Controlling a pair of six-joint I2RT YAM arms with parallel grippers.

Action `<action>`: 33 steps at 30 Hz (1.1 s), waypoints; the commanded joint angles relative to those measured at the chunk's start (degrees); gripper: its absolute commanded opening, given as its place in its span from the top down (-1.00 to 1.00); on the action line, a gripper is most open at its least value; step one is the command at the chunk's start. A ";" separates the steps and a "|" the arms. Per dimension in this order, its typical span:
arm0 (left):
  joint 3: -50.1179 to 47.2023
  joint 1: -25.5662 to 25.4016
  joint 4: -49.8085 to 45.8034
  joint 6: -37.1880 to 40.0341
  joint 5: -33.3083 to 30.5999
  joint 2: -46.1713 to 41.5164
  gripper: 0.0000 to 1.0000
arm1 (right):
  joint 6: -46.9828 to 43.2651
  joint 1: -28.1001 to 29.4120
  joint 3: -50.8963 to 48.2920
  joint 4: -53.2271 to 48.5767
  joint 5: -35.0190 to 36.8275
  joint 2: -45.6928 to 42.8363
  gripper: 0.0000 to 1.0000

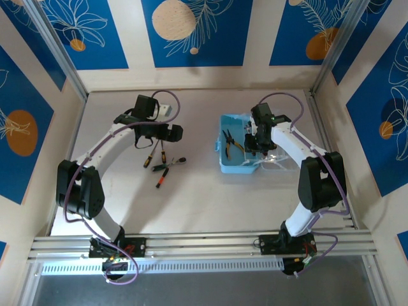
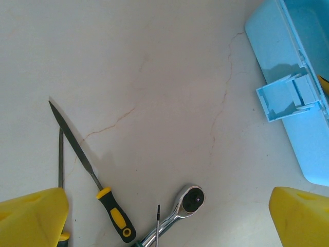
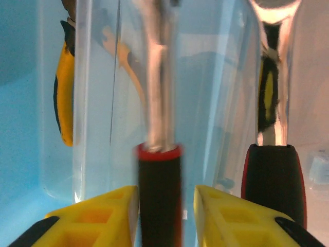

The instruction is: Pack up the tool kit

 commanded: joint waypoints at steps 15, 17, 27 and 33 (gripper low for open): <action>0.18 0.52 -5.73 3.90 -8.00 -0.30 -1.00 | -2.01 4.07 7.98 -5.51 2.66 -7.65 -0.93; -0.55 0.91 -6.35 3.76 -11.13 -0.24 -0.99 | -2.80 5.17 8.04 -4.93 1.27 -9.09 -0.98; -4.37 2.75 -6.16 2.62 -19.02 4.02 -0.99 | -2.76 7.78 7.85 -3.02 -2.29 -9.18 -0.98; -4.74 5.24 -4.76 0.52 -20.20 8.41 -0.61 | -2.75 8.15 7.60 -3.04 -2.23 -8.55 -0.98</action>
